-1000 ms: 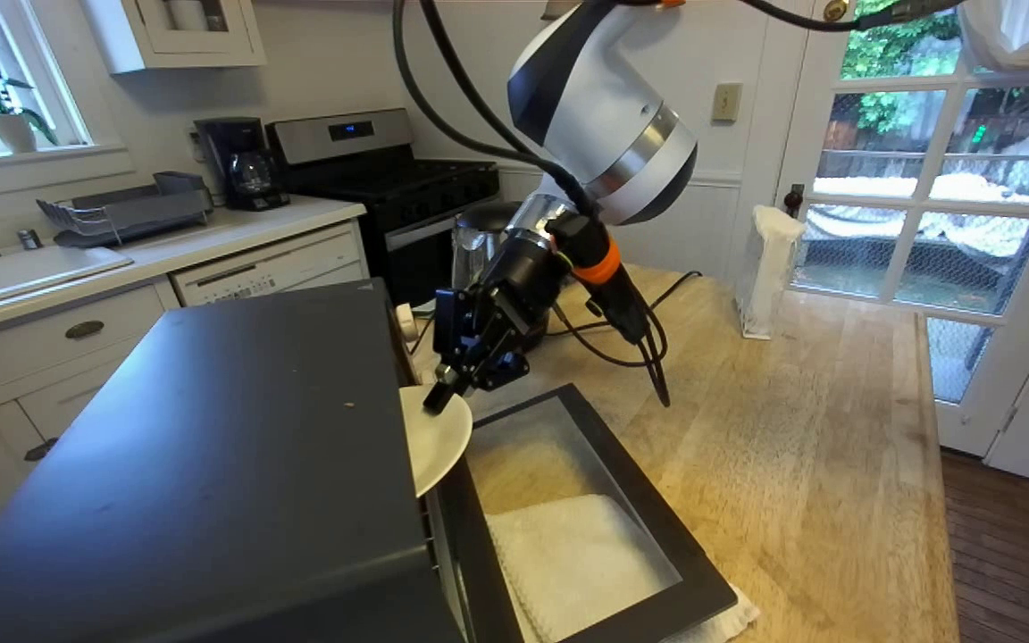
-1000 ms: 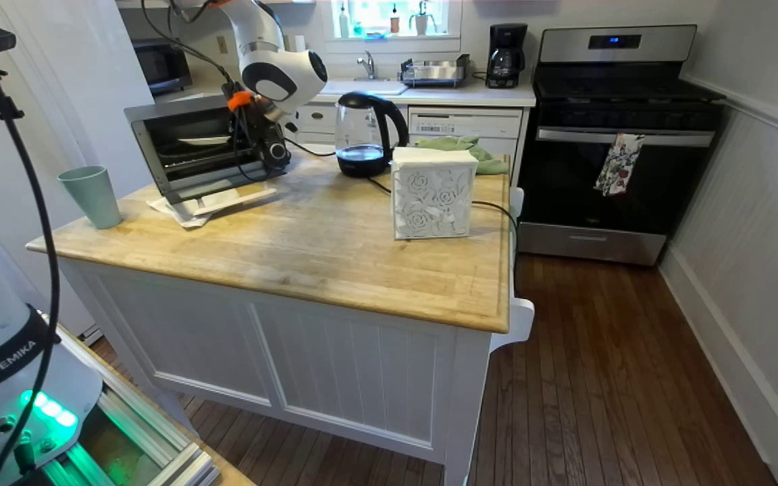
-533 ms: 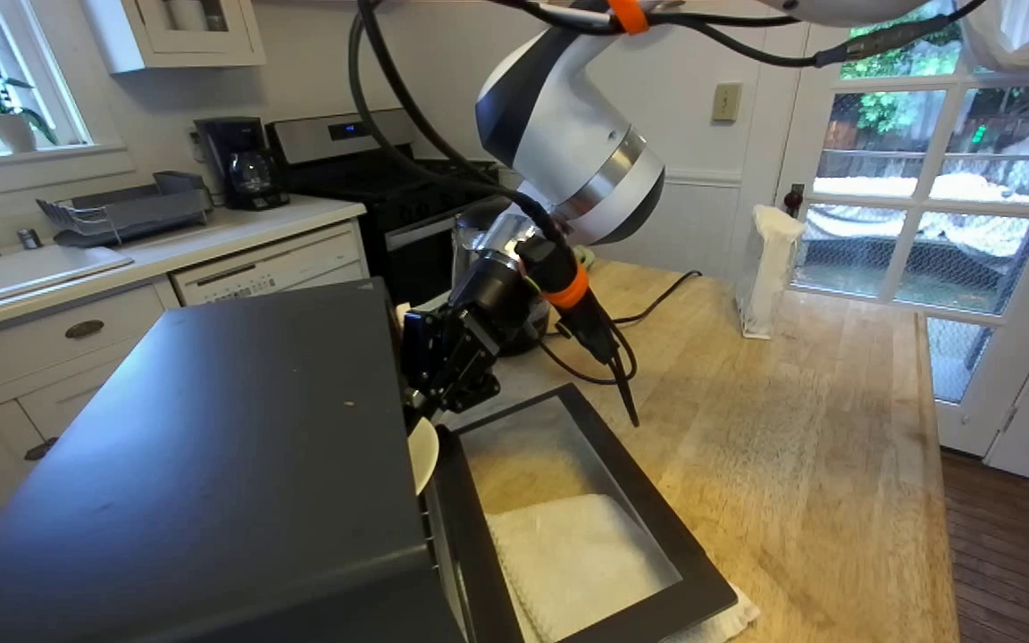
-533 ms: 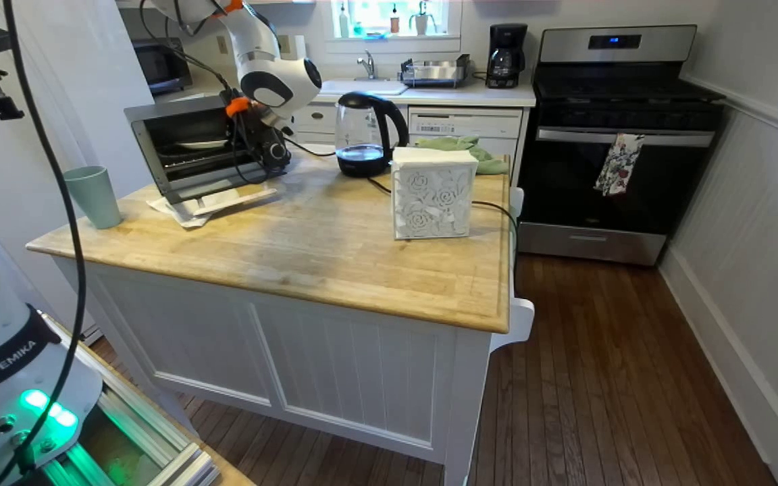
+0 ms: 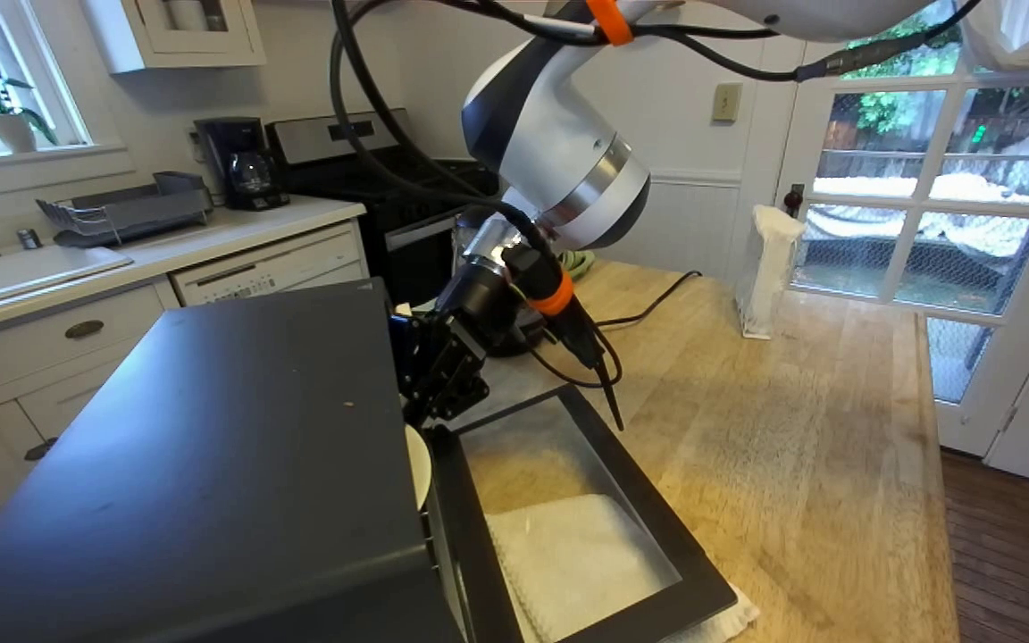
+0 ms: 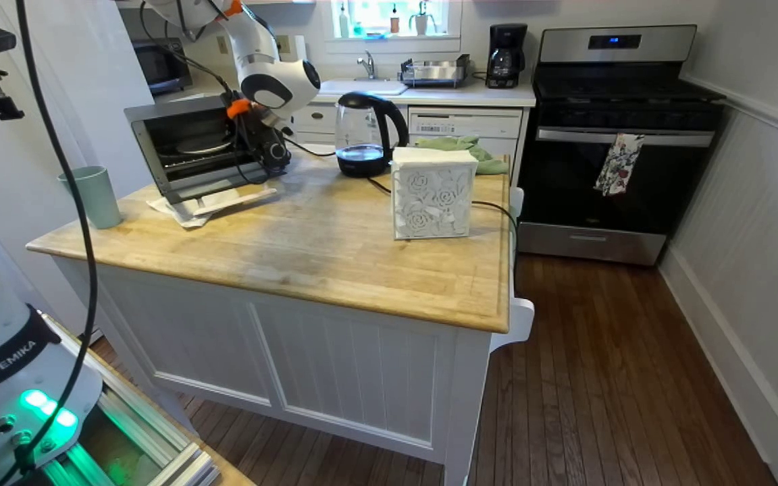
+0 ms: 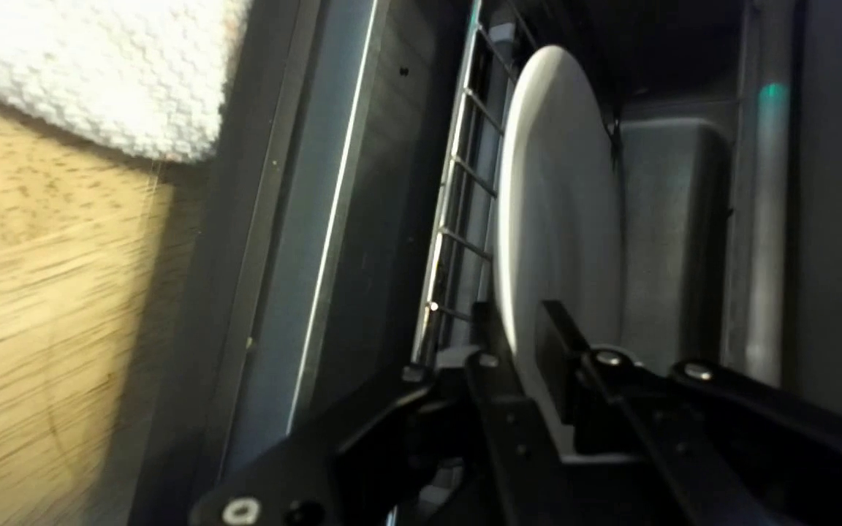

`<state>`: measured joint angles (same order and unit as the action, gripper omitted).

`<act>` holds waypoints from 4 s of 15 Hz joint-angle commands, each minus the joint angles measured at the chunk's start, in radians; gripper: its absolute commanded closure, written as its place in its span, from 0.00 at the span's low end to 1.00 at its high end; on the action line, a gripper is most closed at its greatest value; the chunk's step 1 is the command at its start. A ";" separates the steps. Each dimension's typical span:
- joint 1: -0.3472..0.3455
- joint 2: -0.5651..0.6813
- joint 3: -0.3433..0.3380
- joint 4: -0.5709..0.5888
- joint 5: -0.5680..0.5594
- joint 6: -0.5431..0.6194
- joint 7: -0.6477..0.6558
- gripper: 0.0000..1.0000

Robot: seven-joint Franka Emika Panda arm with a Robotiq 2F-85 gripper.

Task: Remove the plate from the oven top and put it in the oven on the oven wire rack

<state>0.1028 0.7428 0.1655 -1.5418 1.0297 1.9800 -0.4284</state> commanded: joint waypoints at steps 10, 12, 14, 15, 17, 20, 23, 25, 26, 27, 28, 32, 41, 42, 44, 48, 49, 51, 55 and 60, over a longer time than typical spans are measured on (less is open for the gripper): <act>-0.025 0.007 0.012 0.042 0.002 -0.052 -0.005 0.00; -0.025 0.013 0.014 0.044 0.001 -0.055 -0.005 0.02; -0.026 0.016 0.014 0.049 0.001 -0.065 -0.004 0.00; -0.027 0.017 0.015 0.051 0.002 -0.070 -0.006 0.00; -0.028 0.019 0.016 0.058 0.005 -0.076 -0.013 0.00; -0.029 0.021 0.014 0.060 0.002 -0.079 -0.011 0.00; -0.030 0.021 0.015 0.057 0.003 -0.079 -0.015 0.00; -0.032 0.015 0.015 0.053 0.004 -0.082 -0.016 0.00; -0.033 0.011 0.015 0.048 0.003 -0.085 -0.014 0.00; -0.035 0.007 0.015 0.044 0.003 -0.088 -0.016 0.00; -0.038 0.004 0.015 0.041 0.005 -0.090 -0.018 0.00; -0.044 -0.003 0.015 0.044 0.008 -0.092 -0.027 0.40; -0.048 -0.020 0.011 0.021 0.006 -0.093 -0.026 1.00; -0.047 -0.020 0.010 0.021 0.004 -0.094 -0.024 1.00; -0.046 -0.018 0.008 0.020 0.001 -0.096 -0.016 1.00; -0.048 -0.012 0.005 0.021 -0.001 -0.099 -0.010 0.99; -0.050 -0.008 0.004 0.023 0.000 -0.100 -0.009 0.99; -0.051 -0.002 0.001 0.026 -0.001 -0.096 -0.009 0.99; -0.049 0.017 -0.001 0.048 -0.002 -0.091 0.003 0.99; -0.036 0.043 -0.001 0.092 -0.023 -0.098 0.017 0.99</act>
<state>0.0578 0.7506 0.1650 -1.5046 1.0251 1.8920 -0.4448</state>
